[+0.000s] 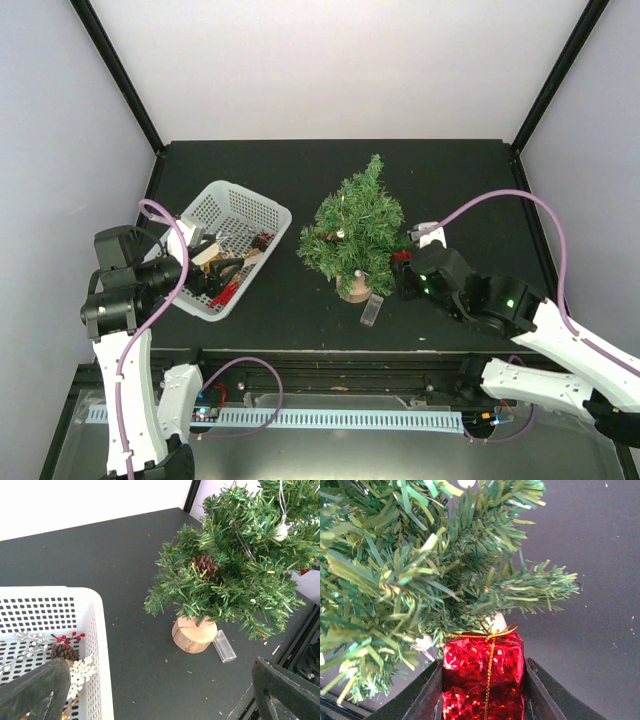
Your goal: Decorate the small christmas tree
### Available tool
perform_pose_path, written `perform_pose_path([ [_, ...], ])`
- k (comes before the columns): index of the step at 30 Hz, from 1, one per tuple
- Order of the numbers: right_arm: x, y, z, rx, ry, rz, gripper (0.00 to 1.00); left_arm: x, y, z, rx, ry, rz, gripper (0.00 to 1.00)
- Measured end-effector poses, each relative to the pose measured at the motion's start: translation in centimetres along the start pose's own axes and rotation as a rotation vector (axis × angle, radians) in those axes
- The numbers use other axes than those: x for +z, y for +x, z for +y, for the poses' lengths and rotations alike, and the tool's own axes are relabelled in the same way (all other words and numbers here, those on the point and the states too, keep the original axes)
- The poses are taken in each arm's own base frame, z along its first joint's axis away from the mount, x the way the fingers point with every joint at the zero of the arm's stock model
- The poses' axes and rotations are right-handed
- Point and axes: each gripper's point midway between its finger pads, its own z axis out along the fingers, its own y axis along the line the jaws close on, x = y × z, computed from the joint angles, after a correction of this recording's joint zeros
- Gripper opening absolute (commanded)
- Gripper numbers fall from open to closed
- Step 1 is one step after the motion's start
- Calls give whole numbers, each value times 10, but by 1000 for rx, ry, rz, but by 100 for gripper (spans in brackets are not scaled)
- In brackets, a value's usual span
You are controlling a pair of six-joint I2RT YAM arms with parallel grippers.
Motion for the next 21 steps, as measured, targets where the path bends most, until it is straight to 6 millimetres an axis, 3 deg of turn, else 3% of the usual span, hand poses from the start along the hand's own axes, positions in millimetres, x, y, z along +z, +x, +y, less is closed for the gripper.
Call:
perform_pose_path([
  [9,27,-7,10,13,-16,6,39,0,0,-1,0,-1,-3,99],
  [21,56,0,25,23,-56,27,36,-3,-1,-3,11,-5,-11,99],
])
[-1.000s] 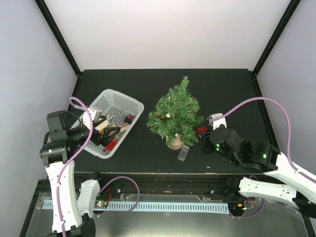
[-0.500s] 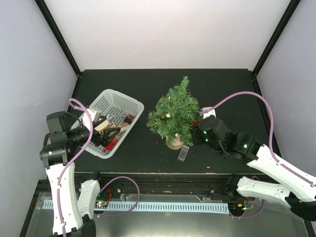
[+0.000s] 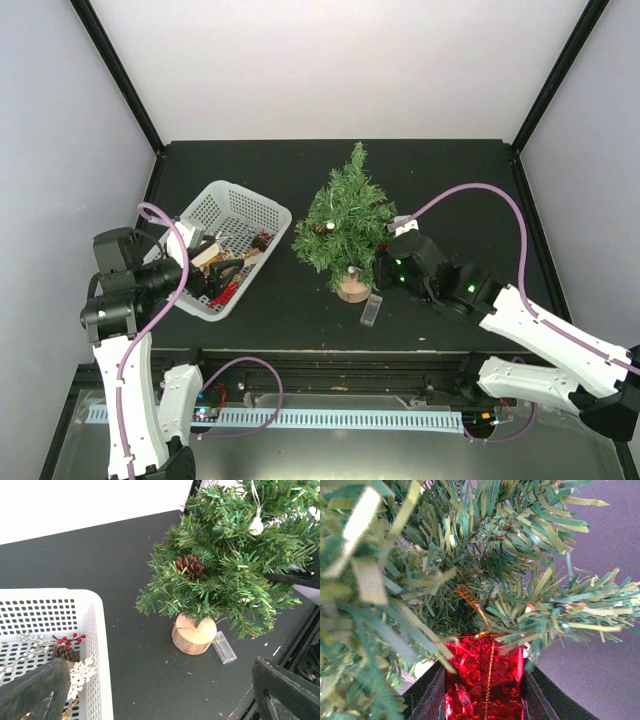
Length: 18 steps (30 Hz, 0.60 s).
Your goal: Decorate the small christmas tree
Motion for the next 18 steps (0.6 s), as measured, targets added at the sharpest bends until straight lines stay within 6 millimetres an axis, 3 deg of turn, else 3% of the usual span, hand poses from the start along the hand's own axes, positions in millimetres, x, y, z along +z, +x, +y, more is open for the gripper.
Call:
perform_pose_path([
  [5,6,-3,4,8,-14,-20,35,0,0,0,-1,-4,-1,99],
  [11,9,-4,6,12,-19,-25,46,-1,0,0,-4,-6,0,99],
  [18,-6,-7,2,27,-40,-59,49,0,0,1,-5,-10,1,99],
])
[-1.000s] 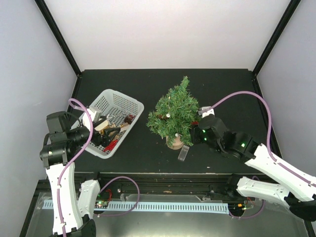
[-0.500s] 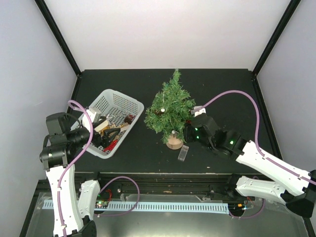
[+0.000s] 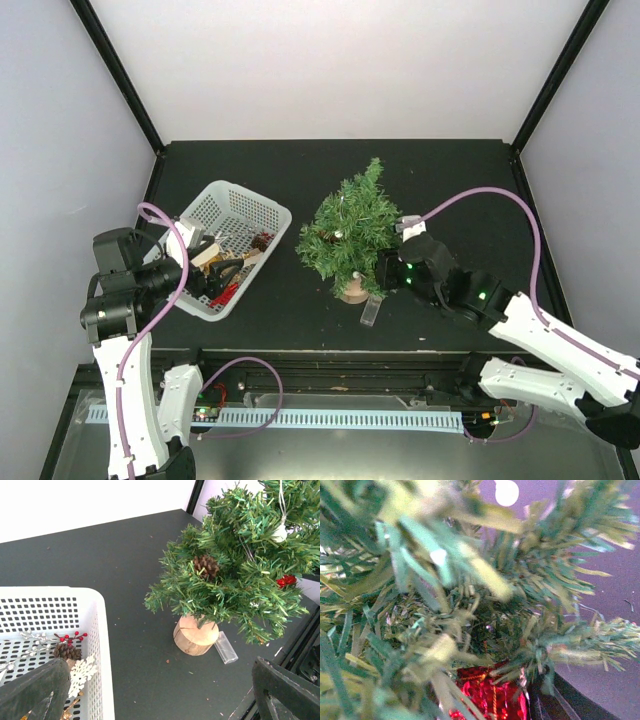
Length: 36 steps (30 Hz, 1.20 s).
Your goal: Decorate the small christmas tree
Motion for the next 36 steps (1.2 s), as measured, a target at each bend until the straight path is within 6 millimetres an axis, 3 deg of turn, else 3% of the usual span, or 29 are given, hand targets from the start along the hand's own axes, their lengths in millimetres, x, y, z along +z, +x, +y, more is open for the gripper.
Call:
perform_pose_path([
  [14,-17,2,-9,7,-4,-9,53,0,0,2,-2,-11,3,99],
  [18,-30,-3,-13,17,-10,-42,52,0,0,2,-2,-11,2,99],
  [25,-50,-10,-23,36,-4,-87,20,0,-1,2,2,-12,-1,99],
  [30,-48,2,-31,28,32,-38,14,0,-1,2,1,-12,-1,99],
  [36,-39,20,-28,18,18,39,13,0,-1,2,-1,-12,-1,99],
])
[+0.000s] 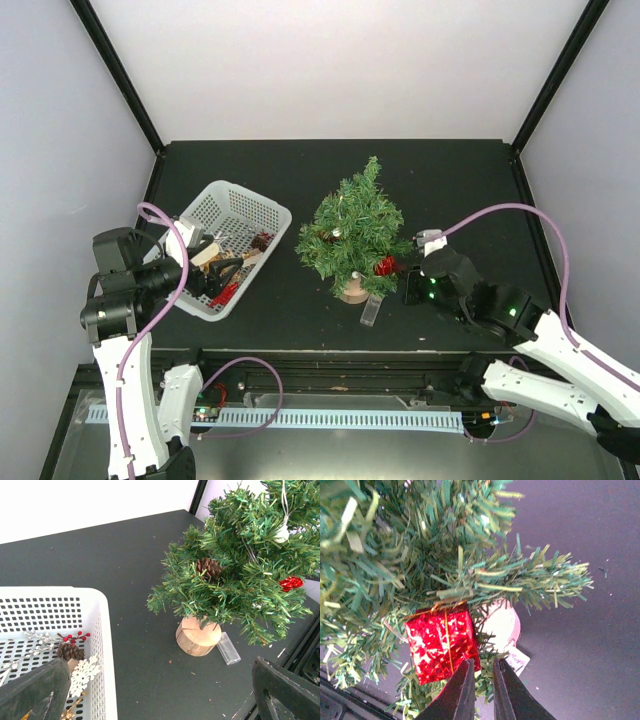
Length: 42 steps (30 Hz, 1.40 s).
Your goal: Decorate the small christmas tree
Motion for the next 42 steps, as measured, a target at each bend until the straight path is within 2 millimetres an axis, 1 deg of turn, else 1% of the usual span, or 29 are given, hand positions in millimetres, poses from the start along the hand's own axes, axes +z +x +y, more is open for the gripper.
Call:
perform_pose_path([
  [3,4,7,3,-5,-15,30,13,0,0,0,0,-1,0,99],
  [6,8,9,8,-7,-31,48,13,0,0,1,0,-4,1,99],
  [14,24,6,20,-16,-48,55,14,0,0,1,1,-8,1,99],
  [19,33,4,22,-25,-33,49,14,0,0,2,3,-12,0,99],
  [22,32,2,21,-27,-30,39,20,-1,0,2,10,-21,-1,99],
  [25,22,0,19,-24,-52,11,29,-2,0,3,15,-30,-1,99],
  [28,2,-8,17,-18,-83,-31,48,-1,1,6,22,-45,6,99],
  [29,-5,-11,17,-12,-92,-44,52,-1,1,7,26,-49,11,99],
  [30,-12,-14,16,-11,-97,-55,55,0,2,9,28,-53,19,99],
  [33,-28,-21,13,1,-105,-78,57,5,5,18,41,-79,59,97],
  [35,-32,-21,10,8,-103,-82,59,8,7,28,53,-109,88,95],
  [36,-34,-19,8,10,-98,-79,59,11,10,35,62,-135,114,91],
  [39,-34,-13,4,17,-88,-63,60,19,21,59,80,-195,201,79],
  [42,-24,0,0,18,-78,-30,60,31,35,90,99,-253,300,77],
])
